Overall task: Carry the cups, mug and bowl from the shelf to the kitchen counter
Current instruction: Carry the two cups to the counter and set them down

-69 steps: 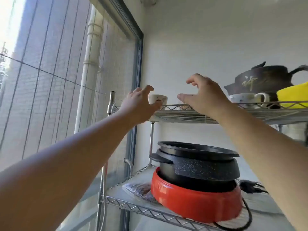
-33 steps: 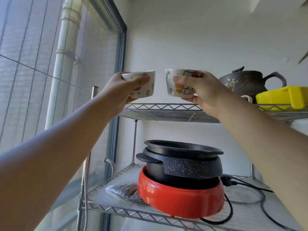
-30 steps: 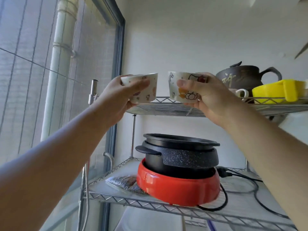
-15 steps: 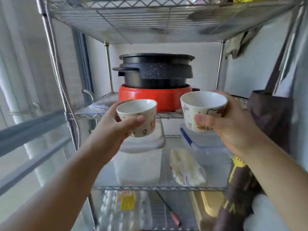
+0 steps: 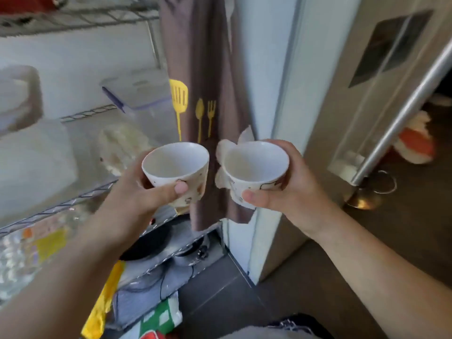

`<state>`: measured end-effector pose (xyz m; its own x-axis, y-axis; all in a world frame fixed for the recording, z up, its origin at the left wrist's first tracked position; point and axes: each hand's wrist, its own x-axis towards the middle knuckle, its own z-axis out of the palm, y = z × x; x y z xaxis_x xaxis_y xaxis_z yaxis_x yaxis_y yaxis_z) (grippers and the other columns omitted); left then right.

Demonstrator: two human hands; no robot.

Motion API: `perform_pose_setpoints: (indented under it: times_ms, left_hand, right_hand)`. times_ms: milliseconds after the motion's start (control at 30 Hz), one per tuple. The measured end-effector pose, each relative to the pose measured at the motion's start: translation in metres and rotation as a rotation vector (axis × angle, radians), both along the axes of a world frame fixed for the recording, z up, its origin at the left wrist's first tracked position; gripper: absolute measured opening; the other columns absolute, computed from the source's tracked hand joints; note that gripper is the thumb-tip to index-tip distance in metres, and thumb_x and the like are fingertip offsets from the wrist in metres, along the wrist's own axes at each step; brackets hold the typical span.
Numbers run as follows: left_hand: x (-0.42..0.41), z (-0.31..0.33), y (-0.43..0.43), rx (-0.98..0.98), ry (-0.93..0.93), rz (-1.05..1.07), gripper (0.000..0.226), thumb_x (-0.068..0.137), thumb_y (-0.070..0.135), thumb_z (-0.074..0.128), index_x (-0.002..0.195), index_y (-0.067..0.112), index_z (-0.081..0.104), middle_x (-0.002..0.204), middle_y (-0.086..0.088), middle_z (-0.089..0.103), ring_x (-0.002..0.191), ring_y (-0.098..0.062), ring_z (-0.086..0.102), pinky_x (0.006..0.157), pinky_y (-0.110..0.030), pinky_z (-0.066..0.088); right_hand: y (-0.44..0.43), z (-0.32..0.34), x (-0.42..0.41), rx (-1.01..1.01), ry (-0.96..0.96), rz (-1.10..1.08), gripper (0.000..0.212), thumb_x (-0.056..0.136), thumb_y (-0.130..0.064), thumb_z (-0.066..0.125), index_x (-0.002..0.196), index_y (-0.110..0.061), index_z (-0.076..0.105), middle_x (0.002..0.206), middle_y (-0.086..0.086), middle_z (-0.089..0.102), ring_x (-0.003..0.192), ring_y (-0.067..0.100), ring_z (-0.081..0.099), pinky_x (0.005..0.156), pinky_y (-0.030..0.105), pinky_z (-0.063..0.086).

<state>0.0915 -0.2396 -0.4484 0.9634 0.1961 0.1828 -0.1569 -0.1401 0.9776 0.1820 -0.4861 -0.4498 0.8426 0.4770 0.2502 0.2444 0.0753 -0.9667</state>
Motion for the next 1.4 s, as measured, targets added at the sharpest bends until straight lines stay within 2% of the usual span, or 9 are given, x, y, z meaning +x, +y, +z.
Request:
perform_pose_setpoints:
  times_ms: [67,233,367,500,700,933,1133,1233,1400]
  left_hand:
    - [0.020,-0.015,-0.032,-0.018,0.025,-0.118,0.068,0.059,0.042,0.085,0.121,0.027,0.062,0.112,-0.001,0.073,0.101,-0.013,0.069,0.070,-0.021,0.056]
    - [0.066,-0.052,-0.110,-0.062,0.147,-0.347,0.080,0.056,0.027,0.086,0.129,0.020,0.053,0.118,-0.011,0.068,0.108,-0.025,0.066,0.065,-0.017,0.054]
    - [0.097,-0.075,-0.179,-0.002,0.223,-0.462,0.080,0.051,0.033,0.088,0.124,0.026,0.057,0.113,-0.001,0.070,0.103,-0.015,0.067,0.078,-0.023,0.053]
    - [0.127,-0.099,-0.238,0.054,0.310,-0.513,0.078,0.045,0.036,0.088,0.117,0.038,0.058,0.111,0.009,0.070,0.100,-0.008,0.067,0.075,-0.018,0.053]
    - [0.195,-0.126,-0.338,0.132,0.373,-0.637,0.077,0.041,0.043,0.087,0.109,0.059,0.054,0.110,0.017,0.066,0.104,-0.005,0.064,0.070,-0.015,0.055]
    - [0.269,-0.143,-0.445,0.189,0.350,-0.715,0.082,0.049,0.021,0.095,0.118,0.039,0.055,0.109,0.020,0.066,0.105,-0.005,0.063,0.074,-0.013,0.053]
    - [0.315,-0.144,-0.502,0.244,0.363,-0.722,0.075,0.052,0.029,0.082,0.119,0.043,0.048,0.104,0.033,0.061,0.102,0.011,0.058,0.069,-0.006,0.051]
    - [0.344,-0.150,-0.530,0.269,0.370,-0.727,0.078,0.053,0.027,0.082,0.121,0.041,0.046,0.112,0.027,0.058,0.102,0.013,0.057,0.071,-0.011,0.052]
    - [0.407,-0.170,-0.586,0.285,0.398,-0.758,0.077,0.053,0.026,0.082,0.118,0.041,0.046,0.118,0.021,0.057,0.101,0.013,0.057,0.072,-0.012,0.052]
  right_hand:
    - [-0.037,-0.015,0.001,-0.017,0.046,-0.092,0.079,0.048,-0.013,0.089,0.115,-0.032,0.052,0.101,-0.024,0.067,0.097,-0.002,0.064,0.078,0.017,0.053]
    - [-0.134,-0.046,-0.005,-0.098,0.132,-0.332,0.084,0.046,-0.016,0.093,0.116,-0.038,0.050,0.103,-0.032,0.064,0.102,-0.007,0.061,0.080,0.011,0.051]
    - [-0.209,-0.071,-0.017,-0.184,0.177,-0.555,0.079,0.048,-0.036,0.086,0.115,-0.050,0.047,0.103,-0.040,0.055,0.106,-0.015,0.053,0.072,0.004,0.050]
    - [-0.272,-0.100,-0.029,-0.233,0.256,-0.784,0.078,0.046,-0.045,0.085,0.107,-0.068,0.043,0.106,-0.042,0.053,0.104,-0.017,0.052,0.068,0.006,0.051]
    - [-0.351,-0.138,-0.030,-0.270,0.371,-0.987,0.085,0.045,-0.056,0.084,0.118,-0.061,0.039,0.110,-0.039,0.051,0.106,-0.017,0.050,0.064,0.000,0.047]
    - [-0.445,-0.163,0.016,-0.249,0.445,-1.095,0.085,0.044,-0.054,0.083,0.114,-0.067,0.036,0.106,-0.045,0.048,0.102,-0.022,0.047,0.060,-0.004,0.043]
    - [-0.514,-0.163,0.077,-0.251,0.437,-1.154,0.082,0.048,-0.054,0.080,0.117,-0.061,0.036,0.105,-0.047,0.045,0.105,-0.020,0.047,0.064,-0.004,0.044]
    - [-0.545,-0.168,0.115,-0.246,0.433,-1.181,0.082,0.046,-0.057,0.079,0.115,-0.063,0.035,0.104,-0.049,0.044,0.105,-0.019,0.047,0.066,-0.002,0.046]
    - [-0.600,-0.184,0.181,-0.248,0.438,-1.221,0.085,0.048,-0.054,0.078,0.121,-0.052,0.035,0.111,-0.041,0.045,0.108,0.001,0.053,0.071,0.004,0.049]
